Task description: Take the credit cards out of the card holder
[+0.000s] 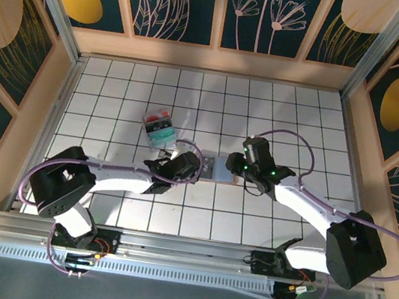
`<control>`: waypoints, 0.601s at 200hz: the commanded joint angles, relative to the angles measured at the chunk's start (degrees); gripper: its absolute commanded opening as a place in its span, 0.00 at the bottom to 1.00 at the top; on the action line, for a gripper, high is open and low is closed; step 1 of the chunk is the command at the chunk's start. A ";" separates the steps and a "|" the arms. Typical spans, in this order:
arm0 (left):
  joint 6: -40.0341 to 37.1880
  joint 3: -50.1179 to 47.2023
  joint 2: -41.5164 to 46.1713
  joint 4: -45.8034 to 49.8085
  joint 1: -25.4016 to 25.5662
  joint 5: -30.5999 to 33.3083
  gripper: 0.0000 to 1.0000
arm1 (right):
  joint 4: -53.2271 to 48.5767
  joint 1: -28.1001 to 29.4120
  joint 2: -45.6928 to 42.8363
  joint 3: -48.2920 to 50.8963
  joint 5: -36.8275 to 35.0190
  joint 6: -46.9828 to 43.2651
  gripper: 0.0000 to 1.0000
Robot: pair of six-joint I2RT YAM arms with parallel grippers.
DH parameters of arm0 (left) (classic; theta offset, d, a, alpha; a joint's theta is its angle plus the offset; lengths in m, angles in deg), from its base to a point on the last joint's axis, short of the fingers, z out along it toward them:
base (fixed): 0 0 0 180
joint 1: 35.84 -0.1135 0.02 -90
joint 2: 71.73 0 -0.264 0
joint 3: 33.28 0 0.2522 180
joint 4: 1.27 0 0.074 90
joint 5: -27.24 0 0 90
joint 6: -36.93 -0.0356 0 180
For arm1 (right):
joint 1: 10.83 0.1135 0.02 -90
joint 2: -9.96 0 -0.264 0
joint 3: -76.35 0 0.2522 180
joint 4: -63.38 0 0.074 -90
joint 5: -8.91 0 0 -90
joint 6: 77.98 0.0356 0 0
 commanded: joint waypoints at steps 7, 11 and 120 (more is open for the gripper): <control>1.75 1.91 -1.99 -1.30 -2.05 -2.97 0.99 | 6.30 -0.10 2.18 -1.19 9.87 3.14 0.31; 1.86 1.73 -2.08 -1.54 -2.40 -3.47 0.99 | 6.76 -0.08 2.46 -1.17 10.43 3.29 0.31; -0.74 4.23 -7.80 -2.42 -5.97 -8.44 0.99 | 11.50 0.63 13.19 -3.25 16.96 4.71 0.26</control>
